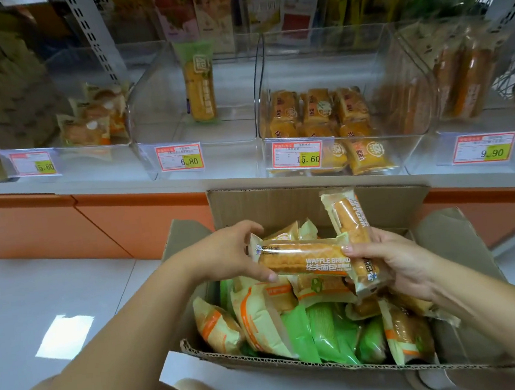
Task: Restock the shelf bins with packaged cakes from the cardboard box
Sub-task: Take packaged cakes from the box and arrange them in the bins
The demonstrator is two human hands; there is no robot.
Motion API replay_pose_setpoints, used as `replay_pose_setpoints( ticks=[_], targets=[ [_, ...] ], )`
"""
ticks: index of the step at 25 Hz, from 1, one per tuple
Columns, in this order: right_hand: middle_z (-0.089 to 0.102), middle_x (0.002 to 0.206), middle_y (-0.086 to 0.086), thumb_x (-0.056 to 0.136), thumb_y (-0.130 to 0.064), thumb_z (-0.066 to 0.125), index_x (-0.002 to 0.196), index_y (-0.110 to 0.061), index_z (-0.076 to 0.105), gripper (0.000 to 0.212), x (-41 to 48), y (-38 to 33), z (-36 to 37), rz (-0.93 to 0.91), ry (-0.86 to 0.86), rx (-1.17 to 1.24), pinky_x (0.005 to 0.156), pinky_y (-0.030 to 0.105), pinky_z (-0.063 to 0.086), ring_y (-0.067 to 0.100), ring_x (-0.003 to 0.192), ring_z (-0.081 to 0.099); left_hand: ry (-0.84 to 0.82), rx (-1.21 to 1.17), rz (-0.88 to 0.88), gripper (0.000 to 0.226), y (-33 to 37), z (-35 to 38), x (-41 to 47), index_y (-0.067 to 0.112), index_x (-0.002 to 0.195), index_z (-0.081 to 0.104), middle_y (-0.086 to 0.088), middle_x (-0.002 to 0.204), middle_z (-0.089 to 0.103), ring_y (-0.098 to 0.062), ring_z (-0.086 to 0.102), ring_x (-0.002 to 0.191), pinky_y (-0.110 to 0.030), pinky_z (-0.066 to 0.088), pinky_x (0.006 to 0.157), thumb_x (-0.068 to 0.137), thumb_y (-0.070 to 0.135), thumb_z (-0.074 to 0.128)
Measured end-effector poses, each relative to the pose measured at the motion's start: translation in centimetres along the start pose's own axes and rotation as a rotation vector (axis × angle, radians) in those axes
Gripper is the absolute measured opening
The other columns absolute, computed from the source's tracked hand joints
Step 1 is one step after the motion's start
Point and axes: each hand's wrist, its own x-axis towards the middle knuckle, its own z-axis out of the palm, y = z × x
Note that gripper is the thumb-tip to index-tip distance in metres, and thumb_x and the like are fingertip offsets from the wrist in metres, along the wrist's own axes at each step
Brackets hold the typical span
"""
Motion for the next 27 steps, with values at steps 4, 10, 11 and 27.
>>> replay_pose_setpoints(
  ticks=[4, 10, 11, 27],
  targets=[
    [0.072, 0.1, 0.021, 0.056, -0.012, 0.089, 0.118, -0.007, 0.057, 0.07, -0.7, -0.4, 0.4, -0.016, 0.017, 0.054, 0.051, 0.034, 0.058, 0.028, 0.07, 0.072, -0.036, -0.642, -0.04, 0.05, 0.1, 1.0, 0.6, 0.005, 0.109, 0.06, -0.005, 0.097, 0.067, -0.012, 0.067, 0.075, -0.027, 0.056, 0.066, 0.069, 0.019, 0.087],
    [0.071, 0.104, 0.019, 0.082, -0.016, 0.071, 0.123, -0.019, 0.049, 0.046, -1.3, -1.0, 0.4, -0.002, 0.095, -0.179, 0.056, 0.037, 0.06, 0.034, 0.079, 0.07, 0.199, -0.991, -0.034, 0.038, 1.2, 1.2, 2.0, 0.01, 0.105, 0.062, -0.011, 0.1, 0.072, -0.024, 0.071, 0.09, -0.039, 0.059, 0.081, 0.071, 0.01, 0.08],
    [0.07, 0.107, 0.015, 0.085, -0.013, 0.067, 0.125, -0.023, 0.049, 0.045, -1.4, -1.3, 0.0, 0.016, 0.099, -0.267, 0.065, 0.04, 0.061, 0.034, 0.085, 0.07, 0.215, -0.966, -0.019, 0.048, 1.3, 0.9, 2.0, 0.014, 0.111, 0.063, -0.011, 0.102, 0.073, -0.026, 0.072, 0.092, -0.041, 0.058, 0.084, 0.066, 0.013, 0.082],
    [0.07, 0.099, 0.004, 0.056, -0.024, 0.084, 0.104, -0.016, 0.063, 0.053, -7.8, -10.6, -5.5, -0.614, 0.436, -0.069, 0.076, 0.036, 0.055, 0.018, 0.086, 0.068, 0.34, -0.655, 0.244, 0.052, 11.7, -0.3, 2.9, 0.021, 0.107, 0.058, -0.005, 0.085, 0.074, -0.01, 0.071, 0.068, -0.019, 0.054, 0.055, 0.066, 0.008, 0.087]
  ],
)
